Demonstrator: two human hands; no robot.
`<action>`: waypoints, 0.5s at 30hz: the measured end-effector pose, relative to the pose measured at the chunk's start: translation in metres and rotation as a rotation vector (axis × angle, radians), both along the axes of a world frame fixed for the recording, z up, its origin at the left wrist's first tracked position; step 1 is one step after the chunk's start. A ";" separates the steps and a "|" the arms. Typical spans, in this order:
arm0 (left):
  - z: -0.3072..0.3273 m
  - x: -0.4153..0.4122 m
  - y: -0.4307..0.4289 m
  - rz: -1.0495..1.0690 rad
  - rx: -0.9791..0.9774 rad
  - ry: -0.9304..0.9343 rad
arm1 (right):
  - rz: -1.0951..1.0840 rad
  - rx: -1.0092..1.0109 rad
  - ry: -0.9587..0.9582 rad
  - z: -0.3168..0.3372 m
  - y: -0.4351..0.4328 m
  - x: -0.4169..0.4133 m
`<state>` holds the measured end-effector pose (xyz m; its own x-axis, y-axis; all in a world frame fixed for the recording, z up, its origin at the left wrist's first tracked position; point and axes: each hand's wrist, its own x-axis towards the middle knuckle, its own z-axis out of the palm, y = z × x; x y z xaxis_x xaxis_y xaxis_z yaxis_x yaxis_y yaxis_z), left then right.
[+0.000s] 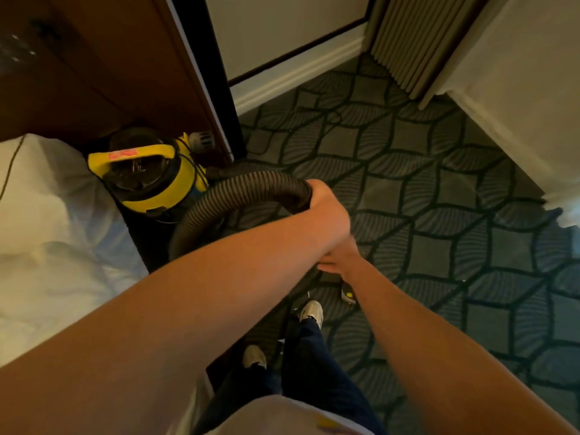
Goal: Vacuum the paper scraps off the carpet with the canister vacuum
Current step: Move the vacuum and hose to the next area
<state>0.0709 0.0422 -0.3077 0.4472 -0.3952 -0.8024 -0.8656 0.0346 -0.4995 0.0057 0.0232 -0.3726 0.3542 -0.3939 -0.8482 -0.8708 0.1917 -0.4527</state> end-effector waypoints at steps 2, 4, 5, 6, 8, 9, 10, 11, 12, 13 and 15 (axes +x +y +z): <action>0.001 0.016 0.002 0.022 -0.062 -0.029 | 0.289 -0.251 -0.061 -0.032 -0.017 0.000; 0.007 0.029 0.005 0.074 -0.102 -0.017 | 0.471 -0.308 -0.133 -0.059 -0.029 0.014; 0.011 0.032 0.006 0.074 -0.136 -0.007 | 0.551 -0.355 -0.174 -0.067 -0.031 0.025; 0.015 0.036 0.006 0.069 -0.166 -0.001 | 0.592 -0.371 -0.209 -0.065 -0.030 0.036; 0.009 0.044 0.007 0.012 -0.199 -0.009 | 0.633 -0.295 -0.238 -0.059 -0.023 0.053; 0.009 0.048 0.009 -0.029 -0.222 -0.015 | 0.652 -0.286 -0.236 -0.042 -0.017 0.060; 0.008 0.054 0.012 -0.070 -0.248 -0.004 | 0.658 -0.314 -0.222 -0.033 -0.014 0.064; 0.008 0.060 0.015 -0.101 -0.269 0.005 | 0.670 -0.359 -0.208 -0.027 -0.012 0.069; 0.007 0.067 0.019 -0.116 -0.281 0.008 | 0.654 -0.411 -0.198 -0.025 -0.011 0.074; 0.005 0.074 0.022 -0.120 -0.299 0.008 | 0.627 -0.471 -0.204 -0.024 -0.010 0.079; 0.002 0.088 0.027 -0.136 -0.352 -0.024 | 0.605 -0.559 -0.225 -0.018 -0.009 0.091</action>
